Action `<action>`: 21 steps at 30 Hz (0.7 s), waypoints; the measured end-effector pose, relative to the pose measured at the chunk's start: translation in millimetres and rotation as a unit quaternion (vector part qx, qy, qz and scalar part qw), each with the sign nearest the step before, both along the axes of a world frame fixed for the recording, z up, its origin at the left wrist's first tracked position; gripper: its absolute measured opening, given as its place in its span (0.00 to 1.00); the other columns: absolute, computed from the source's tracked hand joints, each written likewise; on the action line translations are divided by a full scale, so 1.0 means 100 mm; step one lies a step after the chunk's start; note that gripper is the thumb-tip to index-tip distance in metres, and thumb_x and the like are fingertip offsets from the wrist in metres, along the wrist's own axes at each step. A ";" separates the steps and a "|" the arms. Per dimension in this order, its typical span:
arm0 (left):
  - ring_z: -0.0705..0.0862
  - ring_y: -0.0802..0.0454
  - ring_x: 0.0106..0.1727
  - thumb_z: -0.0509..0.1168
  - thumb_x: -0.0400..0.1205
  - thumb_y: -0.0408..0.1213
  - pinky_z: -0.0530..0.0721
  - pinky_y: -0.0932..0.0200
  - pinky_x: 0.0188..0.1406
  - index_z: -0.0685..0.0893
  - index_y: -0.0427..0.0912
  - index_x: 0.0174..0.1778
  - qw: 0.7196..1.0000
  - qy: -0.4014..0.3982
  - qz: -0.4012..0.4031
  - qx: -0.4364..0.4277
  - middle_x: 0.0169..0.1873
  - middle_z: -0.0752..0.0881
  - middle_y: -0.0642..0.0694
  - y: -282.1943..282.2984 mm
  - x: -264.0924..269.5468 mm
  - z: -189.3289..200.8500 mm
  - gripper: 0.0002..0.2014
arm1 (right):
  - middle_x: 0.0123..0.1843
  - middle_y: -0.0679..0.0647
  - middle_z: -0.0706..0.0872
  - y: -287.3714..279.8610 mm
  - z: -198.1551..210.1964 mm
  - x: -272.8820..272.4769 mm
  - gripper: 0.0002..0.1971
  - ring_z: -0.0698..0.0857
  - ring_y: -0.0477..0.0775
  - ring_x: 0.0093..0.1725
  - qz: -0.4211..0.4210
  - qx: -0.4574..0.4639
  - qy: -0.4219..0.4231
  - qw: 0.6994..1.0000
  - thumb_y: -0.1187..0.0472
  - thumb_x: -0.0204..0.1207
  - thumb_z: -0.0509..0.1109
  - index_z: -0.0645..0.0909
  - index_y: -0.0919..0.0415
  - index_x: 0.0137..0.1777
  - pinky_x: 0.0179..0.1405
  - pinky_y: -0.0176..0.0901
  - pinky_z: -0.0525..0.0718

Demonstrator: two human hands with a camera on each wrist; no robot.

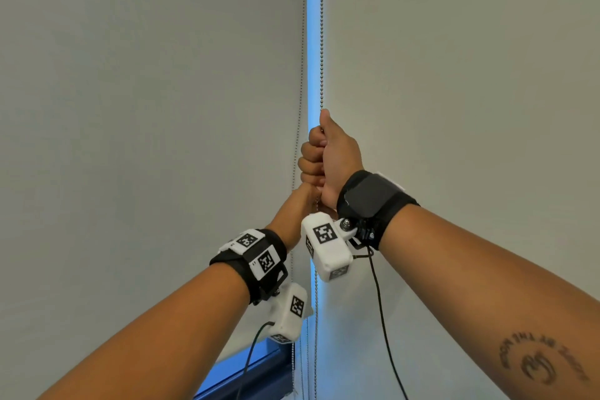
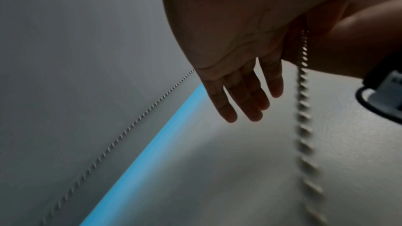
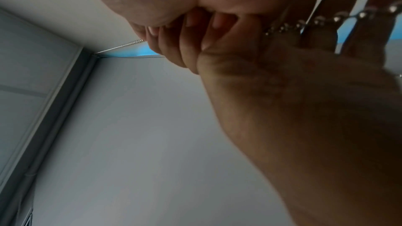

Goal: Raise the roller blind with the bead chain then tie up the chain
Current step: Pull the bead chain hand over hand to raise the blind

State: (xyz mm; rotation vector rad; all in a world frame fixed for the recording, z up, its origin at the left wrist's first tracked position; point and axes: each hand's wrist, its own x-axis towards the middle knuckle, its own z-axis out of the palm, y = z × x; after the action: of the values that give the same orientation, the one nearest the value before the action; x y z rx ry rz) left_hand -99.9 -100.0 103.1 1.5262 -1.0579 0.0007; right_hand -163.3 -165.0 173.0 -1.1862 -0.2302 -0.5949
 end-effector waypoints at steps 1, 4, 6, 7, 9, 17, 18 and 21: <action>0.76 0.61 0.27 0.55 0.83 0.28 0.75 0.64 0.34 0.70 0.42 0.33 1.000 0.015 -0.016 -0.012 0.23 0.80 0.57 0.03 -0.02 0.03 0.12 | 0.25 0.48 0.57 0.00 -0.01 -0.01 0.27 0.51 0.48 0.23 0.003 0.007 -0.001 1.000 0.38 0.85 0.59 0.60 0.50 0.27 0.23 0.41 0.48; 0.85 0.51 0.41 0.56 0.73 0.46 0.84 0.51 0.53 0.82 0.38 0.43 0.997 0.042 -0.056 -0.020 0.38 0.89 0.45 0.12 -0.03 0.11 0.16 | 0.25 0.48 0.56 -0.03 -0.01 -0.02 0.27 0.51 0.48 0.24 0.003 0.019 -0.006 1.000 0.39 0.85 0.59 0.59 0.50 0.28 0.24 0.40 0.47; 0.85 0.45 0.50 0.54 0.72 0.46 0.83 0.42 0.62 0.83 0.34 0.50 0.997 0.040 -0.058 -0.032 0.48 0.88 0.36 0.17 0.02 0.20 0.22 | 0.25 0.48 0.55 -0.07 -0.02 -0.04 0.27 0.50 0.49 0.23 0.006 0.018 -0.010 1.000 0.39 0.86 0.58 0.59 0.50 0.28 0.24 0.39 0.48; 0.85 0.43 0.51 0.52 0.72 0.44 0.83 0.39 0.64 0.83 0.33 0.53 0.996 0.044 -0.059 -0.040 0.49 0.87 0.35 0.19 0.04 0.26 0.24 | 0.24 0.48 0.55 -0.09 -0.03 -0.05 0.27 0.50 0.49 0.23 0.008 0.014 -0.011 1.000 0.39 0.86 0.58 0.59 0.50 0.28 0.23 0.38 0.48; 0.86 0.43 0.48 0.50 0.73 0.43 0.84 0.37 0.60 0.84 0.32 0.57 0.994 0.056 -0.065 -0.063 0.48 0.87 0.36 0.23 0.07 0.42 0.26 | 0.24 0.49 0.55 -0.11 -0.06 -0.07 0.27 0.50 0.49 0.22 0.009 0.001 -0.010 1.000 0.39 0.86 0.58 0.59 0.51 0.28 0.23 0.40 0.48; 0.89 0.39 0.53 0.47 0.90 0.57 0.87 0.44 0.62 0.86 0.35 0.61 0.993 0.045 -0.038 -0.098 0.51 0.91 0.35 0.18 -0.13 0.85 0.31 | 0.23 0.49 0.57 -0.01 -0.26 -0.07 0.27 0.53 0.49 0.22 -0.009 -0.029 0.029 0.999 0.37 0.85 0.56 0.59 0.49 0.28 0.25 0.42 0.49; 0.90 0.39 0.51 0.47 0.90 0.56 0.87 0.44 0.62 0.86 0.33 0.61 0.992 0.053 -0.047 -0.106 0.49 0.91 0.35 0.17 -0.17 0.87 0.31 | 0.24 0.49 0.58 -0.01 -0.28 -0.08 0.27 0.53 0.48 0.22 -0.006 -0.027 0.035 0.999 0.37 0.85 0.56 0.59 0.49 0.28 0.26 0.43 0.49; 0.88 0.41 0.40 0.49 0.90 0.54 0.88 0.43 0.56 0.83 0.33 0.53 0.986 0.080 -0.065 -0.129 0.39 0.87 0.37 0.13 -0.26 0.92 0.27 | 0.23 0.48 0.58 -0.02 -0.38 -0.09 0.27 0.53 0.48 0.22 0.007 -0.023 0.048 0.999 0.37 0.85 0.57 0.59 0.49 0.27 0.27 0.43 0.48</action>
State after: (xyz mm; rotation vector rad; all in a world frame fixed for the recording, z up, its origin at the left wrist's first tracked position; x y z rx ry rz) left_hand -126.2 -87.0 195.4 1.2018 -0.9857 -0.0708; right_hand -171.8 -166.6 134.7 -1.2542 -0.1711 -0.5219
